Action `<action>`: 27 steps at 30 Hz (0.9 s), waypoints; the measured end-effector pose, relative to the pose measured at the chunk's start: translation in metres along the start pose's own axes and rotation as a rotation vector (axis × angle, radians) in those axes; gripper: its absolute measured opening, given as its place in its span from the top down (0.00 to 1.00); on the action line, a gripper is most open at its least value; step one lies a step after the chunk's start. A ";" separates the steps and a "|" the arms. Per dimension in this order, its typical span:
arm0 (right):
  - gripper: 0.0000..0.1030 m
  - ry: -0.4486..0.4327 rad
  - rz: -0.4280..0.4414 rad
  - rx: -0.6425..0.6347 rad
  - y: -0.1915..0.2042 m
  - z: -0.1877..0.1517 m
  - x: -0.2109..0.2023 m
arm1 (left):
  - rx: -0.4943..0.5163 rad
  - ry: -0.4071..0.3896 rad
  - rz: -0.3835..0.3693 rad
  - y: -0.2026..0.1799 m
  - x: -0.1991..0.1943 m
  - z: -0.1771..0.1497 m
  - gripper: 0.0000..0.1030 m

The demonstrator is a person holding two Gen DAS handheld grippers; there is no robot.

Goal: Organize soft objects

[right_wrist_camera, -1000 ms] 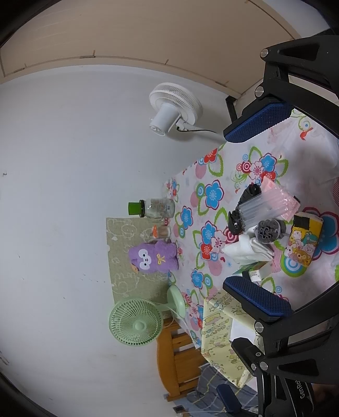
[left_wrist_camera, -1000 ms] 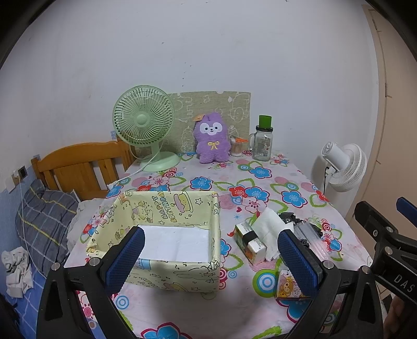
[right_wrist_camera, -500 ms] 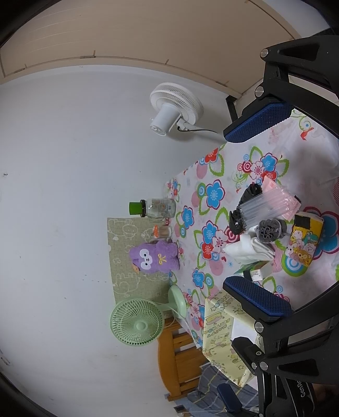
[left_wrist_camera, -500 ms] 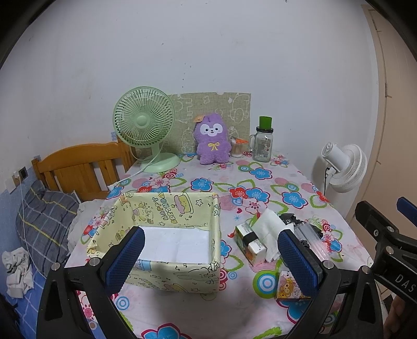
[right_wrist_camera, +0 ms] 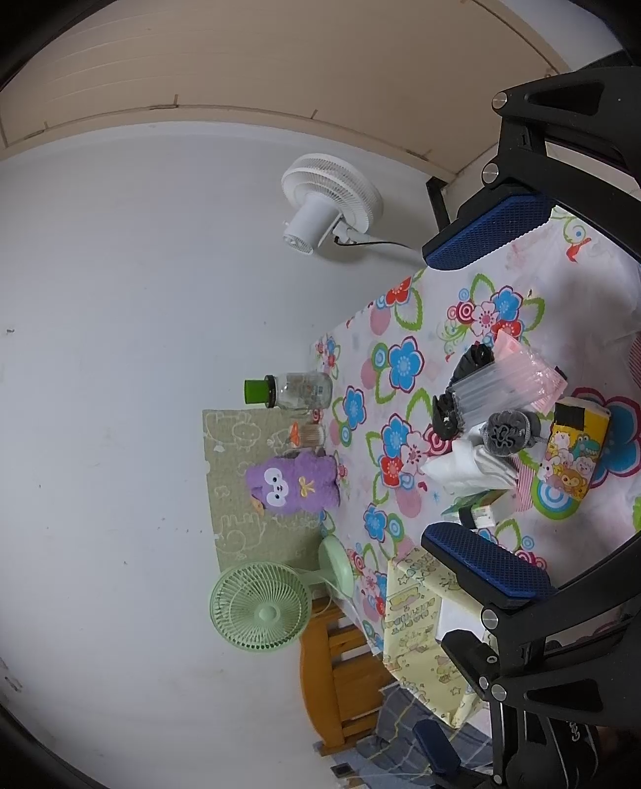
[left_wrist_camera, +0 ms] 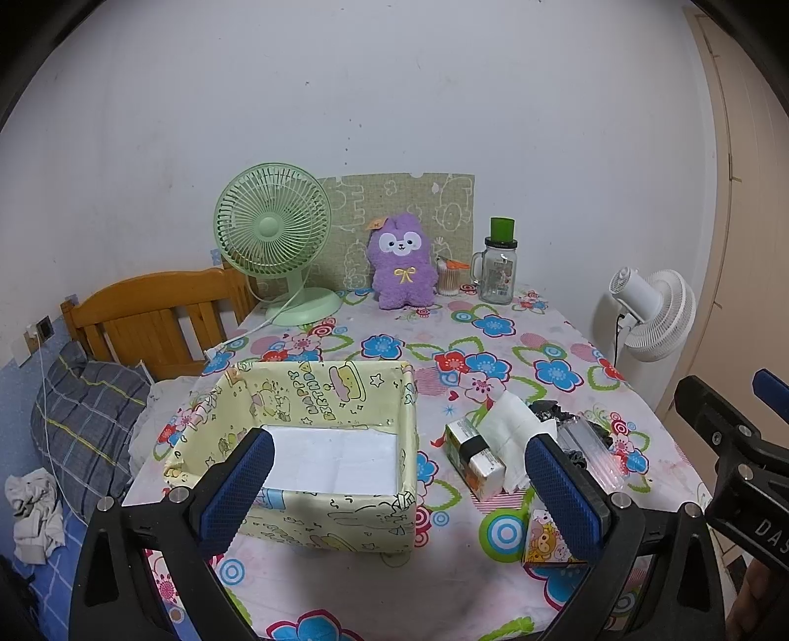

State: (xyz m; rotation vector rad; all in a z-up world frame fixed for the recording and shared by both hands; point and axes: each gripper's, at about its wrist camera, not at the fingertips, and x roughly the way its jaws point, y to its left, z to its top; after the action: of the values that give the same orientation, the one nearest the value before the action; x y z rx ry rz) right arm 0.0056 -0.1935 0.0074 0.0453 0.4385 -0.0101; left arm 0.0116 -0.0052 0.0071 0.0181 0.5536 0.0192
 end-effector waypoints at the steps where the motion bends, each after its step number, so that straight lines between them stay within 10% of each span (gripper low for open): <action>1: 0.00 -0.001 0.001 0.000 0.000 0.000 0.000 | 0.001 0.000 0.000 0.000 0.000 0.001 0.00; 27: 0.03 0.064 0.034 -0.001 -0.026 -0.013 0.037 | 0.067 0.077 -0.041 -0.043 0.033 -0.011 0.06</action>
State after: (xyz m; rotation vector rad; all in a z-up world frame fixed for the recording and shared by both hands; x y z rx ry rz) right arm 0.0325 -0.2184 -0.0213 0.0521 0.5014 0.0248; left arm 0.0349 -0.0468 -0.0206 0.0711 0.6315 -0.0387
